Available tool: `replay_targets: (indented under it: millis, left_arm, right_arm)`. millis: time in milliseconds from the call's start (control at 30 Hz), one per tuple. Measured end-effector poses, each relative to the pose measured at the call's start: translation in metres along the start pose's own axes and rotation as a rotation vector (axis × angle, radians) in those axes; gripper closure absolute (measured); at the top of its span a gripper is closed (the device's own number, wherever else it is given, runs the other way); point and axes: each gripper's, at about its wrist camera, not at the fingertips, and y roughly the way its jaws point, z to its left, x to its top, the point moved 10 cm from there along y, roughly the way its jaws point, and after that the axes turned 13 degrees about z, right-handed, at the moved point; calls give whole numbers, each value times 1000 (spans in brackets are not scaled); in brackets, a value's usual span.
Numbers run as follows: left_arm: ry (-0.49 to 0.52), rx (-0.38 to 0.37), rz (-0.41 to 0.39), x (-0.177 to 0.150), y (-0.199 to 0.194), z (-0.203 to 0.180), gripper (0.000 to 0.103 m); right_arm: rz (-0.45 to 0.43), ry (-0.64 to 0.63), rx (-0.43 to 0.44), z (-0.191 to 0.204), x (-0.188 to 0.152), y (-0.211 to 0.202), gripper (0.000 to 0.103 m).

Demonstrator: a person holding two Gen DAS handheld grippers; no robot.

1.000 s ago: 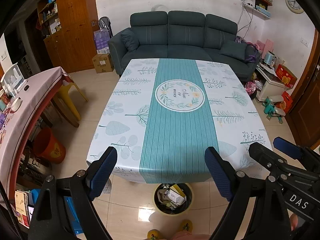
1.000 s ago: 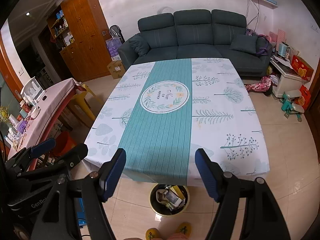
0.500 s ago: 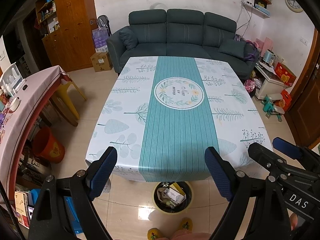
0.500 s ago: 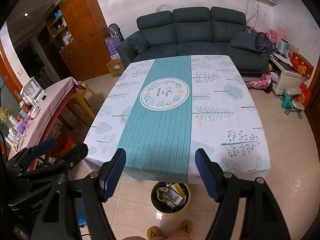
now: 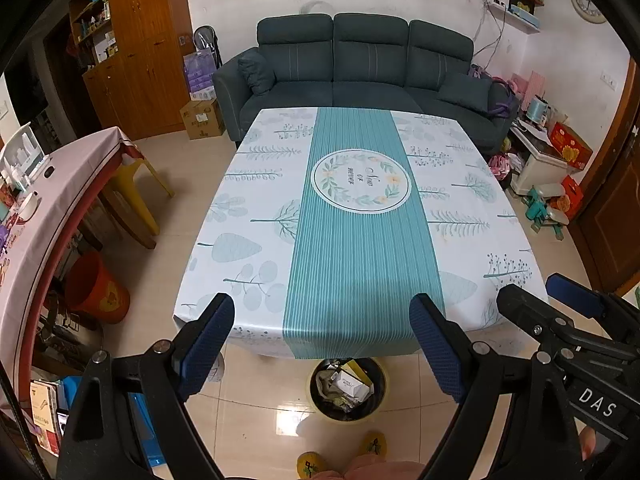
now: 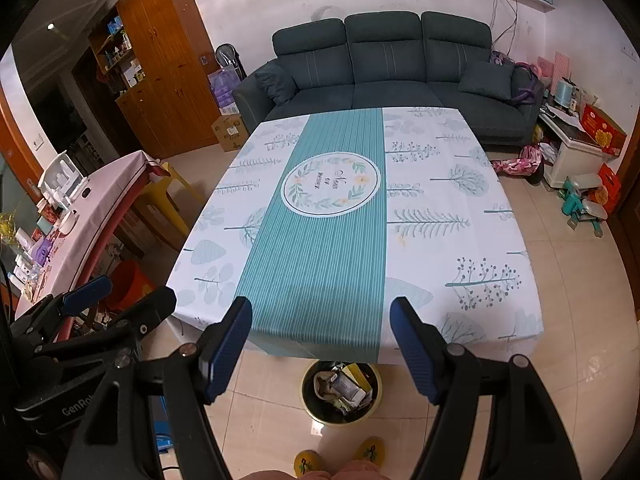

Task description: Collect trash

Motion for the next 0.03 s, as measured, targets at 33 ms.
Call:
replay_targets:
  millis: [33]
  left_arm:
    - [3, 0, 2, 1, 0, 1, 15]
  right_arm:
    - [1, 2, -1, 1, -1, 0, 31]
